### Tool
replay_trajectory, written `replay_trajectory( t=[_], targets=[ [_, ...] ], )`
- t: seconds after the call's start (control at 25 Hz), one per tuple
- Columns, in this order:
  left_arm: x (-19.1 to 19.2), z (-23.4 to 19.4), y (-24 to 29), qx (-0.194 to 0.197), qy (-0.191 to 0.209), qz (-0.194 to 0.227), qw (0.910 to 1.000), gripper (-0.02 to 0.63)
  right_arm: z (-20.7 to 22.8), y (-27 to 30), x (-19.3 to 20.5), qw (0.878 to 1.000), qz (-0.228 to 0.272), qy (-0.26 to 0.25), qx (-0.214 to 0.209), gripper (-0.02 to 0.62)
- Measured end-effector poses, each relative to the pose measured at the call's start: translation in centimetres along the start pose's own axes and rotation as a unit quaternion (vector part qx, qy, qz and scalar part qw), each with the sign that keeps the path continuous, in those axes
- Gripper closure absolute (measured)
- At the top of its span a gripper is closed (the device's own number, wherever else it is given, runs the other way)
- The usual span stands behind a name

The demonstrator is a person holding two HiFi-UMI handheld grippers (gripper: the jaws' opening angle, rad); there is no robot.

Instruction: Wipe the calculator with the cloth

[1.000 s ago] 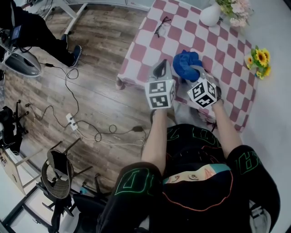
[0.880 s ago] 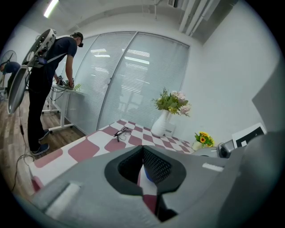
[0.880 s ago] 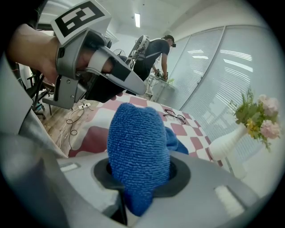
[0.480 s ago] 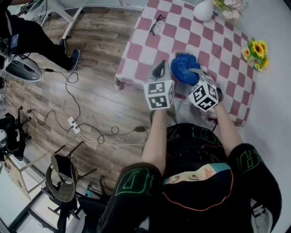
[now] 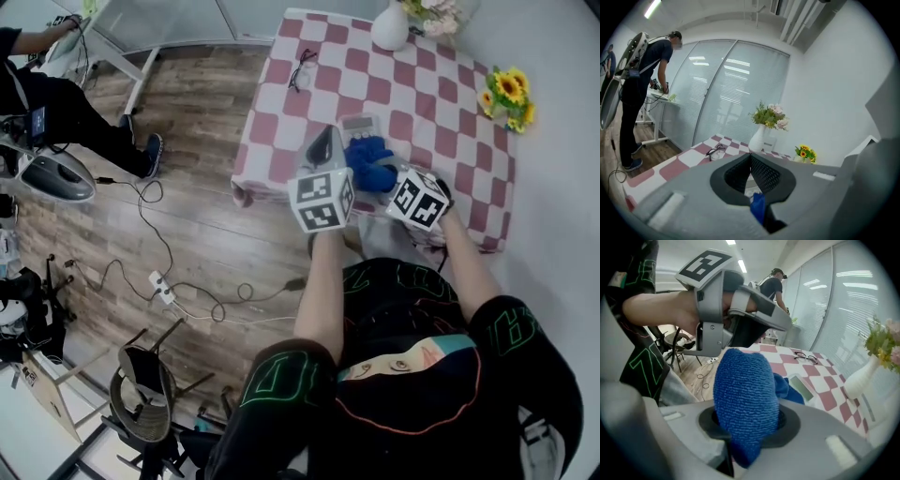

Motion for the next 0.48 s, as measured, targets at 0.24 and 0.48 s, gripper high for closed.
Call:
replay_trajectory(
  t=[0.24, 0.48],
  targets=[
    [-3.5, 0.1, 0.0, -0.005, 0.049, 0.031, 0.9983, 0.595, 2.1, -2.0, -1.9, 0.995, 0.081, 0.062, -0.014, 0.476],
    [-6.6, -1.1, -0.7, -0.03, 0.075, 0.061, 0.9948, 0.595, 6.0, -4.9, -5.9, 0.981, 0.159, 0.083, 0.068, 0.476]
  ],
)
Point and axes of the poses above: the fingertips, and each gripper's own axes: y forward along the fingers, z to its right, x out of its underside, the point moved 7 cm from there along -y, backward along the fingers, and after that the axes turned 14 degrees about y, right-handed, at the moved point
